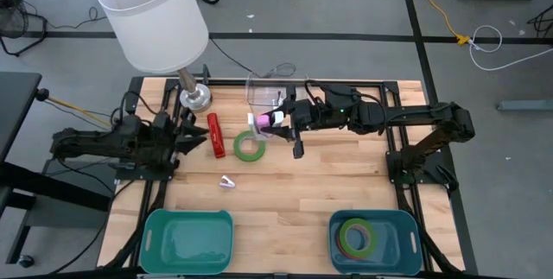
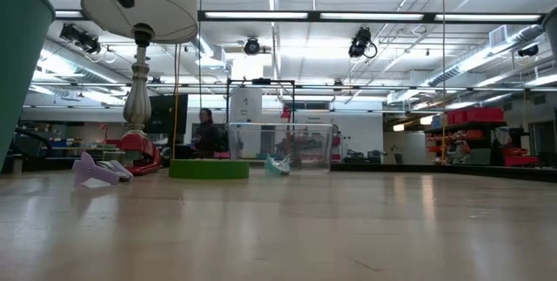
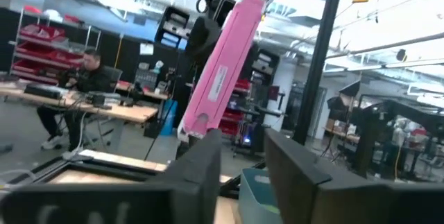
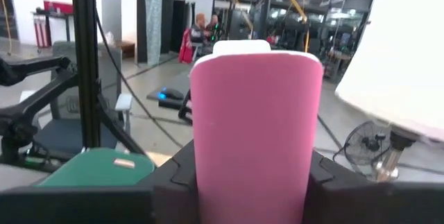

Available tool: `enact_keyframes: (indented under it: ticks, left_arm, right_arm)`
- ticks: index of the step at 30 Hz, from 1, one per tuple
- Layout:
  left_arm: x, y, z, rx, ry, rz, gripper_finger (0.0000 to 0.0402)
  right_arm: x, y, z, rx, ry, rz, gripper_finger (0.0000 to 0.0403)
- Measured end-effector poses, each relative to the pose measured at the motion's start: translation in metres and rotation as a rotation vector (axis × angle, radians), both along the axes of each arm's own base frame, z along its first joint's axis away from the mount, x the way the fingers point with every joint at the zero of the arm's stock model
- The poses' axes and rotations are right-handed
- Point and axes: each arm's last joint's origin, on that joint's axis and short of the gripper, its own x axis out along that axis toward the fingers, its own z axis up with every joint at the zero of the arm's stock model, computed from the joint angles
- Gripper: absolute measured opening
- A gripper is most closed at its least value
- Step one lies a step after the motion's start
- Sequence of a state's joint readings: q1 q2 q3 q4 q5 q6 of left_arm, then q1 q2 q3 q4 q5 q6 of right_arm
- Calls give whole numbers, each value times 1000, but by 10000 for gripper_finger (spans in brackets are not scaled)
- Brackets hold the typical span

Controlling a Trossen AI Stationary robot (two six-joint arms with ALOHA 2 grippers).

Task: Pick and place Stapler, Stapler remover, tape
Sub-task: Put the pink stapler into the green bin

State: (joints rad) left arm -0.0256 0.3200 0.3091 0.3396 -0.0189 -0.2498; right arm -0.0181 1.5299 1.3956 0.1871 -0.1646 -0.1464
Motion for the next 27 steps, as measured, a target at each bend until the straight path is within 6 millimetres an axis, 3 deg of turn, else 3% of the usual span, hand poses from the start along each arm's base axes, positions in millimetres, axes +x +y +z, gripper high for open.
enact_keyframes:
  ticks: [10,16,27]
  left_arm:
    - [39,-1,37,77,87,18,220]
    - [64,-2,46,92,140,18,237]
    - [102,-2,43,159,239,47,254]
  right_arm:
    - [0,0,4,6,-44,0,130]
    - [0,-1,5,9,-45,-34,130]
    - [0,-1,4,27,-40,-43,130]
